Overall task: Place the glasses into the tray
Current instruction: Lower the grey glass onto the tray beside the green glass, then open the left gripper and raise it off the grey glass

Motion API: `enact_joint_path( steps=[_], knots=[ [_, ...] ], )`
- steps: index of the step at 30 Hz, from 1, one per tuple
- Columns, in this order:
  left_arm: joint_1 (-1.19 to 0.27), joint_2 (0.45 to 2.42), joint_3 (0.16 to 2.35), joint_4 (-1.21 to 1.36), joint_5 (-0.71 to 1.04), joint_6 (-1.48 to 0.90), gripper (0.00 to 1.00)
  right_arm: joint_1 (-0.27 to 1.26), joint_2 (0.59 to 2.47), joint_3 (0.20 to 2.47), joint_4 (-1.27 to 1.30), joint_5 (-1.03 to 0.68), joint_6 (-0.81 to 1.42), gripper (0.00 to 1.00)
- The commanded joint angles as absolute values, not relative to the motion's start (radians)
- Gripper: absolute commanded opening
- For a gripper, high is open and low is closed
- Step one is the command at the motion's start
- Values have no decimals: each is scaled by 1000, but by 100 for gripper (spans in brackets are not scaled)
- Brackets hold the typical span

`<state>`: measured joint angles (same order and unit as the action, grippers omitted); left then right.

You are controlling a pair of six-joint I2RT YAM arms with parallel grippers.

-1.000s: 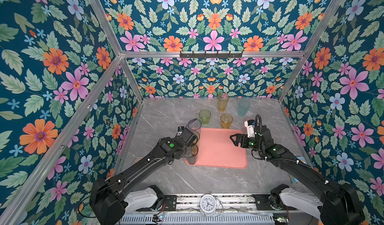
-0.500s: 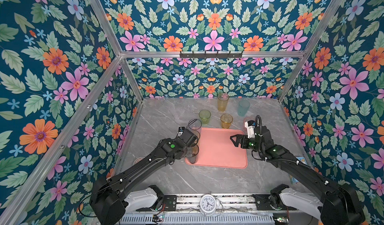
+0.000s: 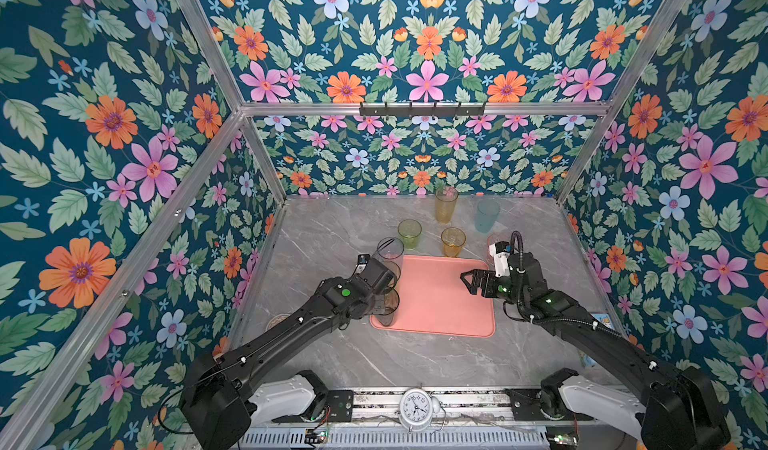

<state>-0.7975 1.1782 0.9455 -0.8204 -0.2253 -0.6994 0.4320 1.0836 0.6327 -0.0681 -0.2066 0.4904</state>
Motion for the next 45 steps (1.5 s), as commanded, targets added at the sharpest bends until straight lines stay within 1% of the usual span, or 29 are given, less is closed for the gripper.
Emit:
enact_joint_path(
  steps=[1,5,13,22,24,26,30,33,34,37,39,45],
  knots=[
    [-796,1165,962,-825,-218,-696,31,433,1076,632,-53,-199,491,98],
    [-796,1158,981,-832,-227,-691,39,432,1074,636,-56,-200,490,98],
    [-797,1154,1036,-871,-220,-664,47,433,1056,641,-69,-195,491,98],
    [-787,1128,1162,-952,-355,-615,59,432,1045,680,-97,-196,476,98],
    [-781,1127,1184,-950,-400,-604,63,432,1048,697,-108,-193,474,98],
    [-778,1121,1192,-928,-428,-592,64,433,1058,724,-126,-184,472,98],
    [-765,1088,1158,-838,-479,-565,65,433,1096,786,-168,-136,469,98],
    [-745,1060,1117,-762,-507,-542,69,433,1127,824,-161,-119,469,98],
    [-737,1055,1109,-749,-511,-530,70,432,1138,836,-160,-116,469,98],
    [-708,1041,1087,-718,-539,-505,80,432,1190,891,-165,-103,461,98],
    [-677,1031,1068,-685,-542,-476,83,433,1235,951,-198,-68,460,99],
    [-563,1026,1023,-592,-506,-414,85,431,1376,1112,-256,25,441,99]
  ],
)
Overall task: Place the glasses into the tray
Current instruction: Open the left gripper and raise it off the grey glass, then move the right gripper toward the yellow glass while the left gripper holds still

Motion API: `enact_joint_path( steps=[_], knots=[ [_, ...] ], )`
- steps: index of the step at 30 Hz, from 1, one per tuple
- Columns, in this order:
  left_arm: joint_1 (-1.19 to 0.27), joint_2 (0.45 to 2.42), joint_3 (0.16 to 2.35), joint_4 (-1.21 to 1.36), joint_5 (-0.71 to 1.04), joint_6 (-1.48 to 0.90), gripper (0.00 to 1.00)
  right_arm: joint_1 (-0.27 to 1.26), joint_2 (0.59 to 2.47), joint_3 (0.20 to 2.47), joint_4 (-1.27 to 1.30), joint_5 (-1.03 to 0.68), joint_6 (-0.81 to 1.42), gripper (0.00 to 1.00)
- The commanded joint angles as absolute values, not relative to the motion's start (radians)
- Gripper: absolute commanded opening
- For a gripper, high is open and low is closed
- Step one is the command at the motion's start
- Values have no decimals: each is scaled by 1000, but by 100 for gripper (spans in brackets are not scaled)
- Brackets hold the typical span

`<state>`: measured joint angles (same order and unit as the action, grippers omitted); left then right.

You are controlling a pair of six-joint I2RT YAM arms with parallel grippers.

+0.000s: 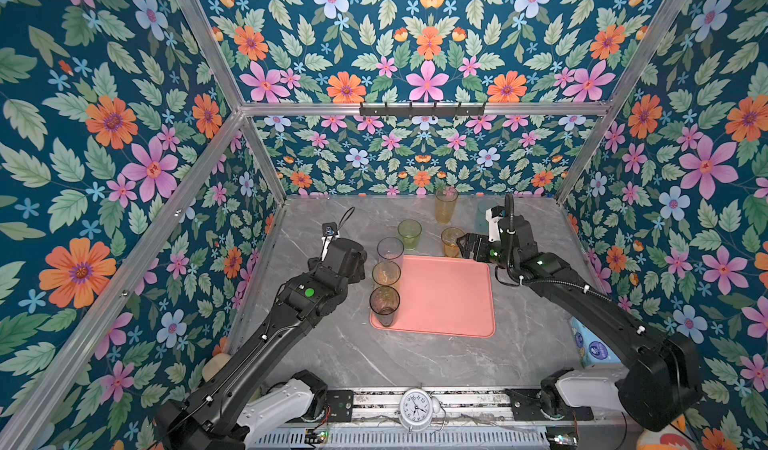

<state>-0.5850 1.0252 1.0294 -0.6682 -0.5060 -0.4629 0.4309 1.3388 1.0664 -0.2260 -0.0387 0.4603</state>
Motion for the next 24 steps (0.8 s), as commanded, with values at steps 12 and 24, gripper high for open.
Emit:
enact_joint_path(
  steps=[12,24],
  knots=[
    [-529,1077,979,-487,-514,-370,86,409,1601,1384,-299,61,405,99],
    [-529,1100,933,-420,-610,-366,84,315,1816,1621,-372,0,459,99]
  ],
)
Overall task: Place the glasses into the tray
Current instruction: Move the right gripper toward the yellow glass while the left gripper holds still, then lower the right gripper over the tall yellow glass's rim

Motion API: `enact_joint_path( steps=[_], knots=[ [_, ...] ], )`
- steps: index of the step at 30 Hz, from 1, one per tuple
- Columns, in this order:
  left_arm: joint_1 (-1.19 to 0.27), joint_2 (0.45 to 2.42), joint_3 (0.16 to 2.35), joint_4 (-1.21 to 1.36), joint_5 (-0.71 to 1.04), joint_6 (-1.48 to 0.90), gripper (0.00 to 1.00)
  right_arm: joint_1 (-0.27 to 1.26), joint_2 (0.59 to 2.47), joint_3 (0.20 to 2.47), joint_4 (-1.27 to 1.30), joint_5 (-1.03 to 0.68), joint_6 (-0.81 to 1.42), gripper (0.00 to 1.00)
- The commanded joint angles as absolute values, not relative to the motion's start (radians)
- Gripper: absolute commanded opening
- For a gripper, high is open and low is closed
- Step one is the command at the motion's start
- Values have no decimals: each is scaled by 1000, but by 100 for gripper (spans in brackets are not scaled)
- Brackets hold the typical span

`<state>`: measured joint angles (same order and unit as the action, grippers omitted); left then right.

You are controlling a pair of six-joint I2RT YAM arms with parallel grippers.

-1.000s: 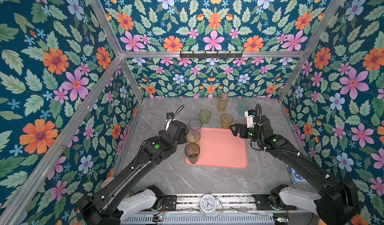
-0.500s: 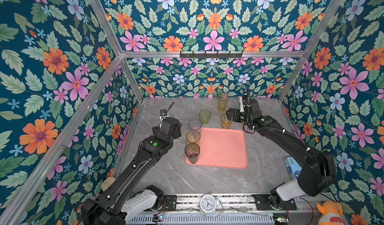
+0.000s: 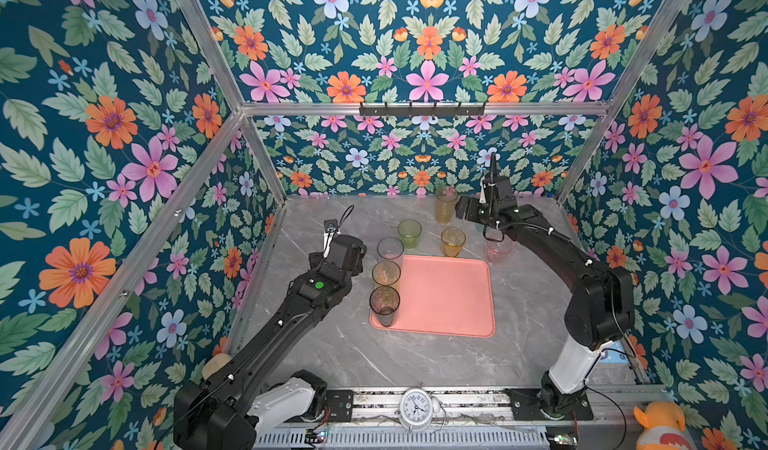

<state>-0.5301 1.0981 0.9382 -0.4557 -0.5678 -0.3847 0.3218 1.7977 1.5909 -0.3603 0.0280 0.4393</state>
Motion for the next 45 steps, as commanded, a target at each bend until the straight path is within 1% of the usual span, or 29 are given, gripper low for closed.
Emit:
enact_joint_path(
  steps=[1,4,17,23,30,36,45],
  knots=[
    [-529,1104,933,-420,-614,-365,84,308,1832,1641,-369,-4,457,99],
    [-529,1112,942,-436,-615,-369,83,293,1874,1694,-367,-27,450,99],
    [-529,1106,928,-440,-613,-387,82,287,2076,2004,-474,-3,401,95],
    [-529,1105,913,-440,-615,-392,82,287,2158,2110,-520,17,388,95],
    [-529,1118,913,-440,-620,-392,82,287,2246,2231,-577,27,375,91],
    [-529,1121,907,-459,-644,-404,82,287,2253,2204,-520,12,379,87],
    [-528,1088,887,-448,-608,-432,82,287,2335,2289,-565,14,377,84]
  ],
)
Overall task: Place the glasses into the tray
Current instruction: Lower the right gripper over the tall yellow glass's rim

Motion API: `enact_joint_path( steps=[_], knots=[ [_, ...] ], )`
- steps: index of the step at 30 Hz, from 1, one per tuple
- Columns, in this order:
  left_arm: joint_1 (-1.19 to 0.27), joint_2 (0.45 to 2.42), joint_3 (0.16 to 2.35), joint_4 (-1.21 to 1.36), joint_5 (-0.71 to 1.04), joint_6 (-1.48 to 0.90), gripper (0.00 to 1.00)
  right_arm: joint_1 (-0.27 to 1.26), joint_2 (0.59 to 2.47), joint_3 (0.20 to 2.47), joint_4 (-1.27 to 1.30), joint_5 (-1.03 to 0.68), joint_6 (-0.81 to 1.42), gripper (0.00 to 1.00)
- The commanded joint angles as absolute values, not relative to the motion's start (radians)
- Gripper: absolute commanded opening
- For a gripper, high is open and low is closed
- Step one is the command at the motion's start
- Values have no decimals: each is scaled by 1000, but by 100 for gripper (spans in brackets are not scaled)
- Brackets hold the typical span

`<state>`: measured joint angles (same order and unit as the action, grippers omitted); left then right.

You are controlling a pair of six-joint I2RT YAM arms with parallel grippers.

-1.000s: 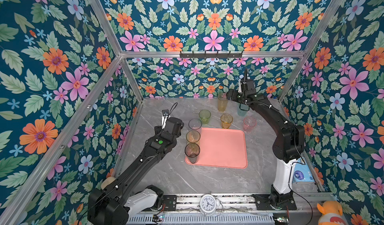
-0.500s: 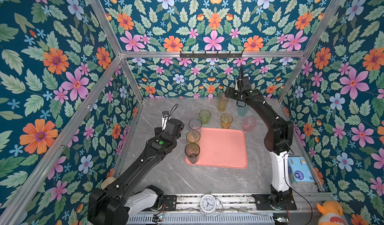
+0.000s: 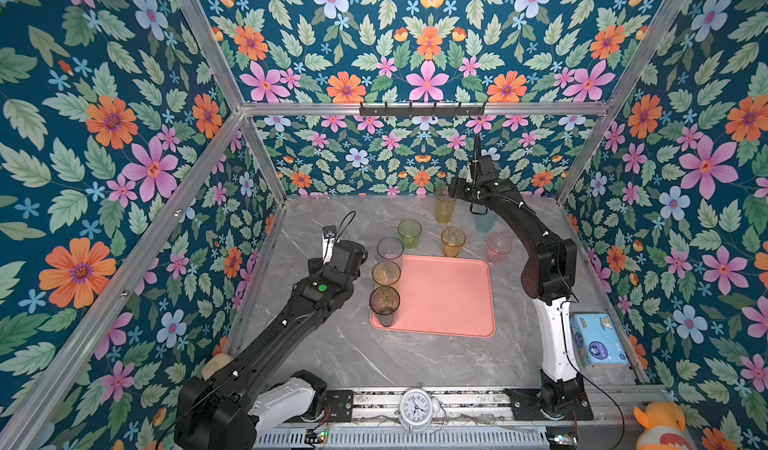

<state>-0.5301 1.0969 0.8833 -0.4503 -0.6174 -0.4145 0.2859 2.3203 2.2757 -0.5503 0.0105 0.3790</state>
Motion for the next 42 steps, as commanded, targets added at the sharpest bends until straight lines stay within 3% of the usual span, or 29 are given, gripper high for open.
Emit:
enact_joint_path(
  steps=[1,5,14,23,42],
  knots=[
    [-528,1085,885,-448,-608,-435,82,286,2342,2296,-570,14,378,83],
    [-528,1078,887,-449,-605,-434,82,285,2359,2306,-568,3,375,73],
    [-528,1076,891,-460,-598,-440,82,285,2396,2327,-554,-12,371,61],
    [-528,1085,890,-467,-592,-453,81,285,2427,2335,-552,21,377,63],
    [-528,1106,858,-447,-563,-473,80,285,2472,2367,-534,13,360,44]
  ],
)
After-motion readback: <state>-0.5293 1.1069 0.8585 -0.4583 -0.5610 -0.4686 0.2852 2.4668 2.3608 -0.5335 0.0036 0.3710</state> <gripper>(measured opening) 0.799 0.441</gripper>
